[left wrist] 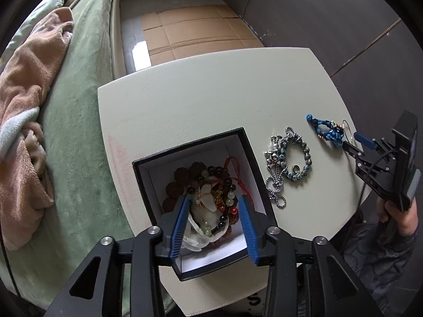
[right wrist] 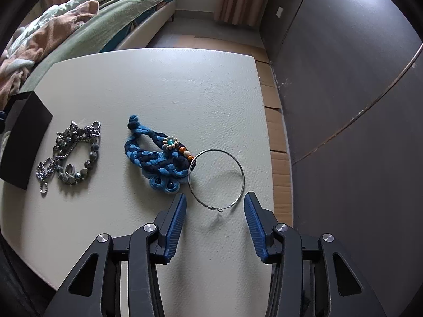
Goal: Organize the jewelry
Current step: 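Close the right tool on the silver hoop beside the blue braided bracelet, then carry the silver hoop over the black box and open the right tool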
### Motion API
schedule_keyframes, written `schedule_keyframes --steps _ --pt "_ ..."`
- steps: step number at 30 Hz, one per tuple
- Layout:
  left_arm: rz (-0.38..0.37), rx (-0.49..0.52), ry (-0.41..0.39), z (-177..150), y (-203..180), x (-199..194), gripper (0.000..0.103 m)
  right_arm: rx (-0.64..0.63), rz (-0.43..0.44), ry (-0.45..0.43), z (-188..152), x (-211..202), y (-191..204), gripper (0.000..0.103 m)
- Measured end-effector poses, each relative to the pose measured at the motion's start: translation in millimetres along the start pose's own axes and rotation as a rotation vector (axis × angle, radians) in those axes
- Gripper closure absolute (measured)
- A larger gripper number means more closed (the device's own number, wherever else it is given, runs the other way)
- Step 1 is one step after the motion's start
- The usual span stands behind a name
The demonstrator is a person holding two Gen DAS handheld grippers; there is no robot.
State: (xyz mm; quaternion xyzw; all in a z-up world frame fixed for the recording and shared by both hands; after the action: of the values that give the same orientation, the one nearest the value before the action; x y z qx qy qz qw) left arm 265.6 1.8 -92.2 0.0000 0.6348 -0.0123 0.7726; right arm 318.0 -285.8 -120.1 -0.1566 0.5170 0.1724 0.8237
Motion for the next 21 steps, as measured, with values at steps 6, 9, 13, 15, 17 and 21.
schedule_keyframes --steps 6,9,13,15,17,21 --pt "0.019 0.007 -0.060 -9 3 -17 0.043 -0.007 0.040 -0.005 10 6 1 0.096" --pt "0.016 -0.003 -0.088 -13 4 -24 0.043 0.031 0.061 0.006 6 5 -1 0.099" --pt "0.022 0.001 -0.150 -22 2 -37 0.043 0.085 0.082 -0.015 2 -5 -5 0.099" --pt "0.028 0.003 -0.183 -27 1 -42 0.043 0.121 0.105 -0.039 -3 -13 -8 0.099" --pt "0.044 0.005 -0.208 -30 -1 -46 0.043 0.150 0.132 -0.067 -7 -23 -10 0.099" --pt "0.051 -0.008 -0.245 -35 -1 -53 0.043 0.174 0.200 -0.136 -13 -47 -8 0.099"
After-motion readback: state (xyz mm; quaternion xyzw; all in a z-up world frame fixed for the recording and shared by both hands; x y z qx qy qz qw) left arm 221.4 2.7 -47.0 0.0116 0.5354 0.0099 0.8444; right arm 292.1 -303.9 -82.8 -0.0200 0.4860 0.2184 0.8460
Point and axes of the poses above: each gripper's, at about its wrist camera, not at the fingertips, and x roughly the way its jaws point, y to its left, z to its top, the point moved 1 cm from there along x, roughly the way its jaws point, and after that the axes turned 8 degrees about z, right-handed, at the moved point
